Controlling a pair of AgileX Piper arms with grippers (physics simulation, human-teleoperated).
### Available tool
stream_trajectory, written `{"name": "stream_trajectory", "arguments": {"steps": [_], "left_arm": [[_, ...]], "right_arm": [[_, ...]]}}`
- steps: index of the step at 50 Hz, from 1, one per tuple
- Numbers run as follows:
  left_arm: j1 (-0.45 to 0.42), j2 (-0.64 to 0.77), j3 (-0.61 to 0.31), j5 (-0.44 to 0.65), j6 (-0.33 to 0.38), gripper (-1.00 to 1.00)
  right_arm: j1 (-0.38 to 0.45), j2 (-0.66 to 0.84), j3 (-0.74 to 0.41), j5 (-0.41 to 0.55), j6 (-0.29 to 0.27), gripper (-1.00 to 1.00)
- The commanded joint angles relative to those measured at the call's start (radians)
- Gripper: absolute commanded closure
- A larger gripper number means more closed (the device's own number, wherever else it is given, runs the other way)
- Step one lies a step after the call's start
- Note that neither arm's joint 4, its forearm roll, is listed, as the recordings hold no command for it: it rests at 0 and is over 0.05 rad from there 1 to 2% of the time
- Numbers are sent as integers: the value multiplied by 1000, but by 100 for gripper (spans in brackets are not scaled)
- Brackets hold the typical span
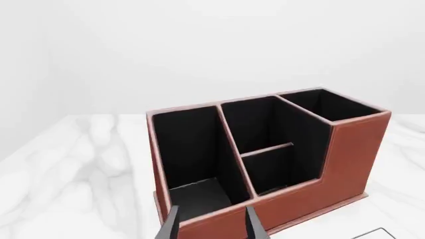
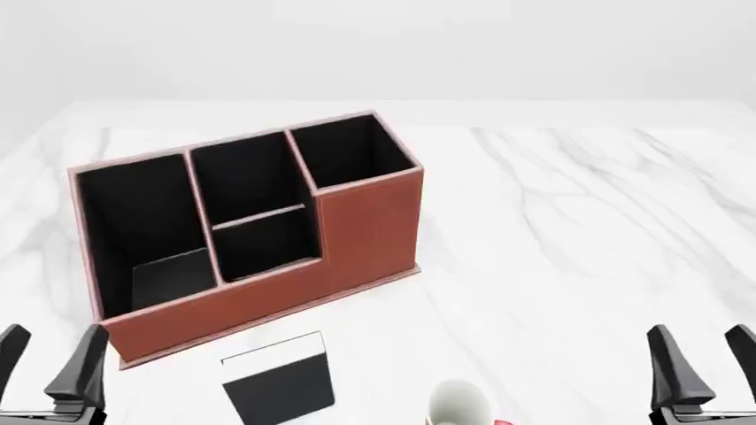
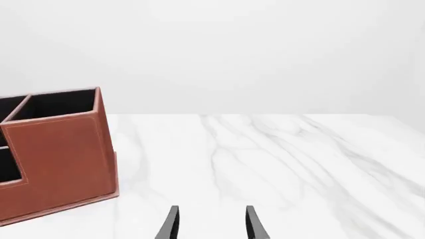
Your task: Pick up the book and place it in the front compartment of the caddy.
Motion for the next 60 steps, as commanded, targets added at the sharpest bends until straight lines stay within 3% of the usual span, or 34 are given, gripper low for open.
{"name": "stream_trajectory", "arguments": {"steps": [1, 24, 25, 26, 27, 30, 32, 35, 39, 43, 47, 50, 52, 54, 58, 60], "left_arm": [[0, 10, -3, -6, 0, -100], [0, 16, -7, -9, 0, -100], [238, 41, -6, -36, 1, -100], [3, 8, -9, -4, -3, -100], [-8, 0, -9, -3, -1, -100], [34, 134, -2, -96, -3, -100], [4, 133, -2, -100, -5, -100], [32, 111, -1, -79, -37, -100], [21, 100, -4, -71, -15, -100], [2, 118, -23, -45, -76, -100], [-19, 132, -43, -29, -67, -100], [-62, 289, -103, -55, -49, -100], [-62, 292, -103, -57, -49, -100], [-69, 319, -191, 14, -47, -100], [-68, 360, -226, 34, -48, -100], [-89, 414, -290, 76, -45, -100]], "right_arm": [[0, 2, -1, -1, 0, -100], [0, -1, 0, 0, -1, -100], [0, -1, 1, 0, 0, -100], [0, -1, 1, 0, 0, -100], [0, -1, 1, 0, 0, -100], [0, -1, 1, 0, 0, -100], [0, -1, 1, 0, 0, -100], [0, -1, 1, 0, 0, -100], [0, -1, 1, 0, 0, -100], [0, -1, 1, 0, 0, -100], [0, -1, 1, 0, 0, -100], [0, -1, 1, 0, 0, -100], [0, -1, 1, 0, 0, -100], [0, -1, 1, 0, 0, -100], [0, -1, 1, 0, 0, -100], [0, -1, 1, 0, 0, -100]]}}
